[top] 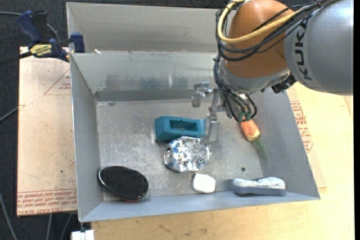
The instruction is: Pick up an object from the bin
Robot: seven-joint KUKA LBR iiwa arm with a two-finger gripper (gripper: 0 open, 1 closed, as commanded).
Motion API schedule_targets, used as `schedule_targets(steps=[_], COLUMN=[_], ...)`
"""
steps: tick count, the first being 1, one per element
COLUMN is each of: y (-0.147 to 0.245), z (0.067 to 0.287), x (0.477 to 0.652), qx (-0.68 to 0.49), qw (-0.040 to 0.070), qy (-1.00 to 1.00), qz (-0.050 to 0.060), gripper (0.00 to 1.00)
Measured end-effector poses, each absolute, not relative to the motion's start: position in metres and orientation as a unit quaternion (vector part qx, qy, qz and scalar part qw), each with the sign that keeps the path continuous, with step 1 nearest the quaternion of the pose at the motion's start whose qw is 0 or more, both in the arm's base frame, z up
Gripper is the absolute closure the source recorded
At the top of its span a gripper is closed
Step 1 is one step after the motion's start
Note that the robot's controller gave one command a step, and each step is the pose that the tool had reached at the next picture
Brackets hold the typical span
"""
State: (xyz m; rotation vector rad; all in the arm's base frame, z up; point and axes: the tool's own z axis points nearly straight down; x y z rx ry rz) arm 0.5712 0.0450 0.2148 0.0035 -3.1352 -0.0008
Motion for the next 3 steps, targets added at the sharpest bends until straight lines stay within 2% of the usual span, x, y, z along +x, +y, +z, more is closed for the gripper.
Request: schedule_targets(steps=[1,2,3], y=[0.045,0.045,0.058], z=[0.22,0.175,0.121], x=[0.572,0.576,0.575], qx=[0.001,0.004,0.026], qw=[0.0,-0.004,-0.003], qy=[-1.0,-1.0,-1.0], qz=[-0.001,-0.001,-0.001], gripper=[0.0,0.0,0.0])
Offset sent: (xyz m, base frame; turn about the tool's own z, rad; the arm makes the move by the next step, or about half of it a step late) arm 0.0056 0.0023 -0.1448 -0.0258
